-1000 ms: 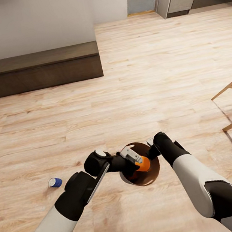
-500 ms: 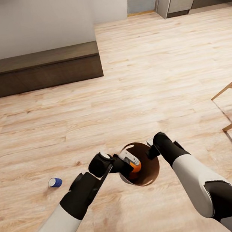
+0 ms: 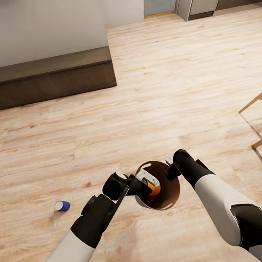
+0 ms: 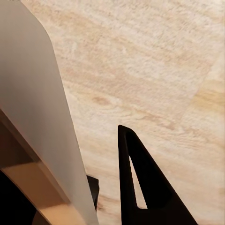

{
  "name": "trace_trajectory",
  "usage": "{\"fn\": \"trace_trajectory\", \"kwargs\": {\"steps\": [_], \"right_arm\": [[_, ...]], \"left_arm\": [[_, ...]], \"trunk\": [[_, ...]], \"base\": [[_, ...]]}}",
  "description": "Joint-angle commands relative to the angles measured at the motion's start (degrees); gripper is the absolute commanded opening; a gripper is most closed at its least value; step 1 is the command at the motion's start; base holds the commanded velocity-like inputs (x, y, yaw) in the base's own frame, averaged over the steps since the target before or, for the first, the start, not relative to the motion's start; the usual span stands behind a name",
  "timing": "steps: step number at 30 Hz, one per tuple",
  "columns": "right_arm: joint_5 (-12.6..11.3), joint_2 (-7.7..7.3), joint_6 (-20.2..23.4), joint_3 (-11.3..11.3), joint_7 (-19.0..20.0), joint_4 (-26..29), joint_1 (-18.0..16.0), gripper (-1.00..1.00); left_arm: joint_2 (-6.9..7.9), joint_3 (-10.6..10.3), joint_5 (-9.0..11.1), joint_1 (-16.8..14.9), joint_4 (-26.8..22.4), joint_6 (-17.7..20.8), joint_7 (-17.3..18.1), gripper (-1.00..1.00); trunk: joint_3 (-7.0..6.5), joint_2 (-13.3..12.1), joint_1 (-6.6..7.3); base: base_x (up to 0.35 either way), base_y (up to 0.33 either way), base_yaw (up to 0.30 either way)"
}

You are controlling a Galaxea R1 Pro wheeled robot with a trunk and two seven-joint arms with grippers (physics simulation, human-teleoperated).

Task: Put the three can of soda from the living room inside the tash can in the kitchen.

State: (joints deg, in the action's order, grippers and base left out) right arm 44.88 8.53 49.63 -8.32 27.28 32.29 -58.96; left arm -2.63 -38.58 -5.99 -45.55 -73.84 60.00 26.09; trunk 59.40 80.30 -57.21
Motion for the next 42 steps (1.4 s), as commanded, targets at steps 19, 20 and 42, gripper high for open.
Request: {"fn": "trace_trajectory", "kwargs": {"steps": [19, 20, 42], "right_arm": [[-1.34, 0.0, 0.29, -0.07, 0.41, -0.03, -0.01, -1.0], [-1.32, 0.0, 0.29, -0.05, 0.41, -0.03, 0.02, -1.0], [-1.21, -0.27, 0.23, -0.18, 0.41, 0.05, 0.15, -1.0]], "left_arm": [[0.0, 0.03, 0.03, -0.01, 1.75, 0.0, -0.08, 1.0], [0.05, 0.05, 0.12, 0.0, 1.56, 0.0, -0.08, 1.0], [7.99, 14.09, 1.12, 2.98, -13.2, 0.0, 23.61, 1.0]], "trunk": [[0.0, 0.0, 0.0], [0.0, 0.0, 0.0], [0.0, 0.0, 0.0]], "base": [[0.0, 0.0, 0.0], [0.0, 0.0, 0.0], [0.0, 0.0, 0.0]]}}
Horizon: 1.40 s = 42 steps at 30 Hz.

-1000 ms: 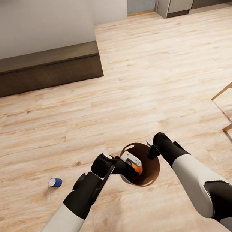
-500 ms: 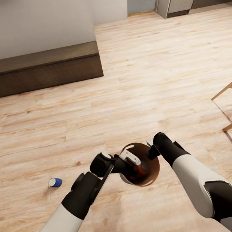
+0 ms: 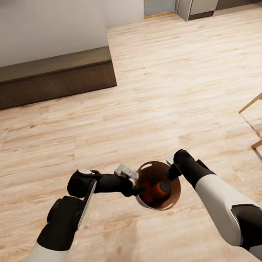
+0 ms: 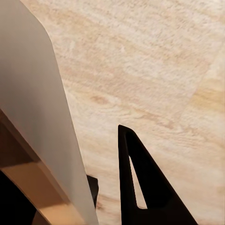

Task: Put the three can of soda from the living room inside the tash can in the kitchen.

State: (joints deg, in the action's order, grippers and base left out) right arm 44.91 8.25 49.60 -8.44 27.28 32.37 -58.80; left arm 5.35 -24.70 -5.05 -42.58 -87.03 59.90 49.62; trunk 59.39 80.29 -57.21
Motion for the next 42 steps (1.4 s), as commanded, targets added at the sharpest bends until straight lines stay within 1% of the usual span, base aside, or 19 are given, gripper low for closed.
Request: {"fn": "trace_trajectory", "kwargs": {"steps": [1, 4, 5, 6, 8, 10, 12, 14, 18, 19, 20, 25, 26, 28, 29, 32, 35, 37, 42], "right_arm": [[-1.24, -0.01, 0.26, -0.06, 0.4, -0.03, -0.01, -1.0], [-1.24, -0.13, 0.25, -0.08, 0.4, 0.07, 0.04, -1.0], [-1.23, -0.29, 0.22, -0.11, 0.4, 0.14, 0.07, -1.0], [-1.26, -0.39, 0.17, -0.17, 0.45, 0.19, 0.08, -1.0], [-1.28, -0.44, 0.11, -0.23, 0.51, 0.26, 0.08, -1.0], [-1.41, -0.67, -0.08, -0.65, 0.94, 0.57, 0.09, -1.0], [-1.76, -1.55, -0.21, -0.85, 1.23, 1.4, 0.12, -1.0], [-2.14, -3.88, -0.37, -0.98, 1.79, 4.08, 0.24, -1.0], [-2.14, -9.51, -1.33, -0.76, 10.54, 9.19, 1.87, -1.0], [-2.1, -11.66, -2.15, -0.69, 13.57, 11.38, 3.18, -1.0], [-2.08, -12.71, -2.66, -0.68, 14.87, 12.54, 3.9, -1.0], [-2.37, -21.6, -8.63, -1.36, 21.66, 21.28, 11.79, -1.0], [-2.6, -22.55, -9.81, -1.81, 22.2, 21.7, 12.51, -1.0], [-4.09, -24.66, -14.01, -4.6, 24.06, 22.49, 14.18, -1.0], [-5.74, -25.77, -19.24, -8.53, 25.55, 23.05, 16.42, -1.0], [-6.92, -26.44, -27.23, -14.42, 26.51, 23.42, 20.25, -1.0], [-8.01, -26.64, -36.67, -21.97, 27.82, 23.48, 23.79, -1.0], [-8.52, -26.6, -39.23, -23.27, 28.97, 23.46, 24.89, -1.0], [-15.21, -26.58, -45.71, -27.79, 31.7, 23.09, 31.46, -1.0]], "left_arm": [[0.36, 1.77, 0.17, 0.09, -0.07, 0.1, 0.98, 1.0], [3.06, 7.7, 0.18, 0.54, -0.19, -1.06, 4.05, 1.0], [5.94, 14.32, 0.09, 0.83, -0.23, -3.85, 5.73, 1.0], [7.33, 18.78, -0.18, 1.88, -0.08, -6.62, 6.25, 1.0], [7.99, 21.57, -0.29, 3.26, 0.05, -8.49, 6.34, 1.0], [8.75, 26.5, -0.46, 6.42, 0.29, -12.74, 6.26, 1.0], [8.95, 29.34, -0.59, 8.96, 0.68, -16.2, 5.91, 1.0], [8.84, 31.6, -0.64, 12.63, 2.56, -21.98, 2.71, 1.0], [8.55, 32.25, -0.76, 15.4, 6.27, -28.7, -3.79, 1.0], [8.51, 32.25, -0.77, 15.76, 7.62, -30.14, -4.82, 1.0], [8.5, 32.25, -0.78, 15.89, 8.35, -30.77, -5.2, 1.0], [8.39, 32.18, -0.59, 16.97, 12.01, -33.98, -6.55, 1.0], [8.37, 32.18, -0.58, 17.31, 12.15, -34.47, -6.61, 1.0], [8.32, 32.18, -0.56, 18.5, 12.4, -36.11, -6.71, 1.0], [8.28, 32.17, -0.5, 19.98, 12.54, -37.77, -6.8, 1.0], [7.76, 32.17, -0.44, 22.08, 13.0, -41.47, -6.84, 1.0], [6.61, 32.17, -0.42, 23.77, 18.03, -48.91, -6.87, 1.0], [6.41, 32.17, -0.43, 23.99, 19.41, -50.43, -6.87, 1.0], [5.96, 32.27, -0.39, 24.38, 25.09, -56.97, -7.24, 1.0]], "trunk": [[0.0, 0.0, 0.0], [0.0, 0.0, 0.0], [0.0, 0.0, 0.0], [0.0, 0.0, 0.0], [0.0, 0.0, 0.0], [0.0, 0.0, 0.0], [0.0, 0.0, 0.0], [0.0, 0.0, 0.0], [0.0, 0.0, 0.0], [0.0, 0.0, 0.0], [0.0, 0.0, 0.0], [0.0, 0.0, 0.0], [0.0, 0.0, 0.0], [0.0, 0.0, 0.0], [0.0, 0.0, 0.0], [0.0, 0.0, 0.0], [0.0, 0.0, 0.0], [0.0, 0.0, 0.0], [0.0, 0.0, 0.0]], "base": [[0.0, 0.0, 0.0], [0.0, 0.0, 0.0], [0.0, 0.0, 0.0], [0.0, 0.0, 0.0], [0.0, 0.0, 0.0], [0.0, 0.0, 0.0], [0.0, 0.0, 0.0], [0.0, 0.0, 0.0], [0.0, 0.0, 0.0], [0.0, 0.0, 0.0], [0.0, 0.0, 0.0], [0.0, 0.0, 0.0], [0.0, 0.0, 0.0], [0.0, 0.0, 0.0], [0.0, 0.0, 0.0], [0.0, 0.0, 0.0], [0.0, 0.0, 0.0], [0.0, 0.0, 0.0], [0.0, 0.0, 0.0]]}}
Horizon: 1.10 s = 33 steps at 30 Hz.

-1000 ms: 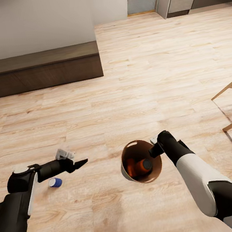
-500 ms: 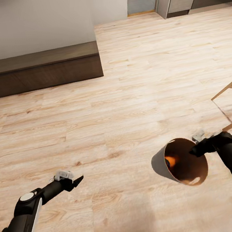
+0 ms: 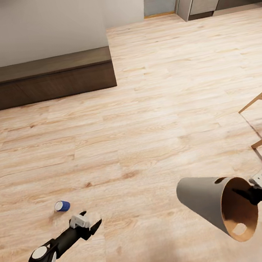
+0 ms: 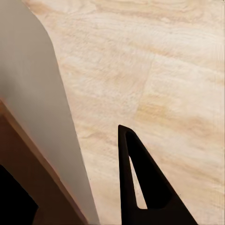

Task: Put the three can of soda from the living room inside the tash can in the kitchen.

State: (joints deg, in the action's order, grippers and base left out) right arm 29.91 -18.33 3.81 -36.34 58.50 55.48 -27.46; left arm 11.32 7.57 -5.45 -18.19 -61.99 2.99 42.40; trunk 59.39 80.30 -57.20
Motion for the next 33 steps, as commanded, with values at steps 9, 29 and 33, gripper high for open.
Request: {"fn": "trace_trajectory", "kwargs": {"steps": [9, 29, 33], "right_arm": [[-6.52, 1.04, -11.73, -2.78, -6.44, -4.75, 3.26, -1.0], [-8.01, 2.62, -15.31, -3.98, -9.84, -8.39, 3.37, -1.0], [-7.98, 2.76, -15.32, -3.96, -9.88, -8.51, 3.37, -1.0]], "left_arm": [[-4.9, 0.22, 0.19, 0.65, 4.88, -6.72, -14.97, 1.0], [-5.73, 0.45, 0.25, 0.71, 10.64, -8.24, -16.64, 1.0], [-5.74, 0.43, 0.34, 0.7, 10.51, -8.26, -16.64, 1.0]], "trunk": [[0.0, 0.0, 0.0], [0.0, 0.0, 0.0], [0.0, 0.0, 0.0]], "base": [[0.0, 0.0, 0.0], [0.122, 0.191, 0.0], [0.118, 0.302, 0.0]]}}
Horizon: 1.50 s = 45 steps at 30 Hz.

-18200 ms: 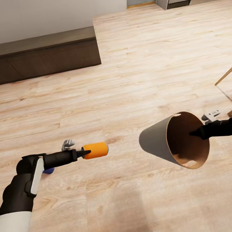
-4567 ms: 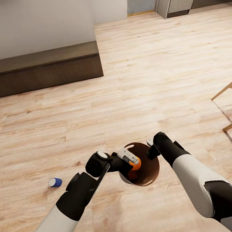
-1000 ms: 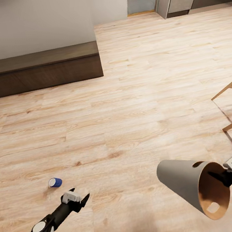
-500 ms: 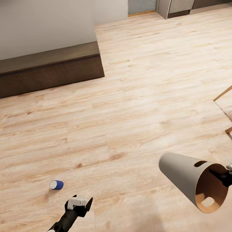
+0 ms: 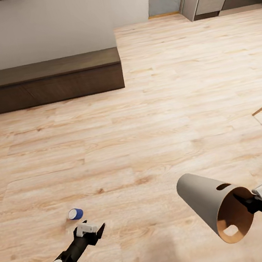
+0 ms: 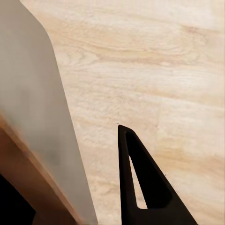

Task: Put the three can of soda from the living room inside the tash can in the kitchen.

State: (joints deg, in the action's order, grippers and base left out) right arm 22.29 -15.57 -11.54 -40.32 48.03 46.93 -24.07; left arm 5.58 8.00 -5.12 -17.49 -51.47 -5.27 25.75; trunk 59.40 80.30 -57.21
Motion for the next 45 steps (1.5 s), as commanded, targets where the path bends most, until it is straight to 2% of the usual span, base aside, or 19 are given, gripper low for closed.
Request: {"fn": "trace_trajectory", "kwargs": {"steps": [1, 22, 29, 36, 45], "right_arm": [[-0.35, 0.02, 0.03, 0.03, 0.58, 0.03, -0.02, -1.0], [-0.21, 0.18, -0.07, 0.06, 0.57, -0.34, -0.02, -1.0], [-0.15, 0.85, -0.29, 0.06, 0.57, -0.35, -0.02, -1.0], [0.0, 0.97, -0.39, 0.06, 0.57, -0.35, -0.02, -1.0], [0.08, 1.42, -0.41, 0.13, 0.57, -0.35, -0.02, -1.0]], "left_arm": [[-0.01, 0.0, -0.01, 0.0, -0.01, 0.0, 0.0, 1.0], [-0.04, 0.09, 0.1, 0.05, -0.17, -0.23, -0.09, 1.0], [-0.04, 0.14, 0.03, 0.01, -0.02, -0.28, -0.1, 1.0], [-0.04, 0.11, -0.02, 0.01, 0.06, -0.11, -0.44, 1.0], [-0.04, -0.08, -0.07, 0.04, -0.35, -0.35, -0.82, 1.0]], "trunk": [[0.0, 0.0, 0.0], [0.0, 0.0, 0.0], [0.0, 0.0, 0.0], [0.0, 0.0, 0.0], [0.0, 0.0, 0.0]], "base": [[0.122, 0.302, 0.0], [0.16, 0.3, 0.0], [0.227, 0.257, 0.0], [0.262, 0.184, 0.0], [0.045, 0.027, 0.0]]}}
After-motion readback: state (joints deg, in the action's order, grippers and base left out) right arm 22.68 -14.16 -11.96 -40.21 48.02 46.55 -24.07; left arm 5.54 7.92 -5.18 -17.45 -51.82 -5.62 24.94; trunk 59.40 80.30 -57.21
